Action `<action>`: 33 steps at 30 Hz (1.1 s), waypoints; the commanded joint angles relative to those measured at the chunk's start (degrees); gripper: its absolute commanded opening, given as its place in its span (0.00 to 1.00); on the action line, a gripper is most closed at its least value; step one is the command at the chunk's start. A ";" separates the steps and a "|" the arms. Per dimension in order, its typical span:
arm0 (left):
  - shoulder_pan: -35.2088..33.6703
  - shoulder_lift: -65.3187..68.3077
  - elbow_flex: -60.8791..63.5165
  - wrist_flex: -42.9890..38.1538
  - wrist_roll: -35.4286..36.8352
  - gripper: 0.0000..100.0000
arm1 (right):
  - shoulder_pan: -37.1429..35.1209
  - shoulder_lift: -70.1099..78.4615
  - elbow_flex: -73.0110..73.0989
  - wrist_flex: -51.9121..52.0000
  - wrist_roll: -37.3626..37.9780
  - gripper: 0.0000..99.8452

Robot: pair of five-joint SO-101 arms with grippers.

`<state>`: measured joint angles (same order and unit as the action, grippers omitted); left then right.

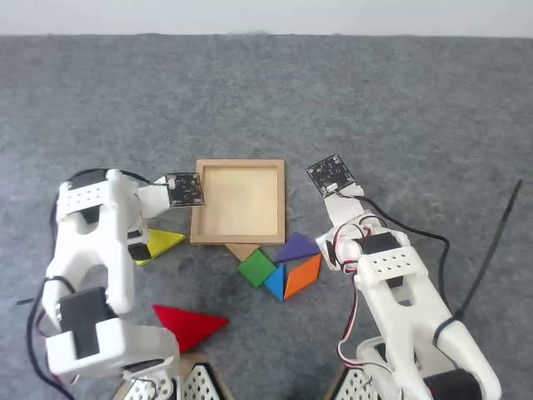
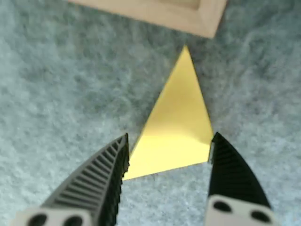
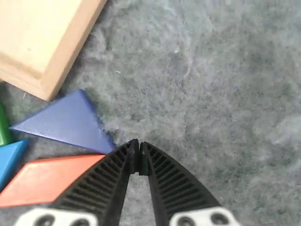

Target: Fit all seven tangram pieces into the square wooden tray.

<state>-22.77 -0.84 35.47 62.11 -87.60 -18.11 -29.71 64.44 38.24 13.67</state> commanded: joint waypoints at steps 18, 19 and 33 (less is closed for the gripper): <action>-4.13 0.18 8.84 -24.79 -9.93 0.26 | -0.75 -2.86 -0.18 -1.10 0.00 0.01; -3.87 0.18 8.84 -25.93 -9.49 0.26 | -0.75 -2.86 -0.18 -1.10 0.00 0.01; -1.49 -17.41 4.18 -3.52 2.99 0.26 | -0.84 -2.95 -0.18 -1.01 -0.09 0.01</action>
<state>-25.05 -10.51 42.86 52.35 -90.95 -18.11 -29.71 64.44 38.24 13.67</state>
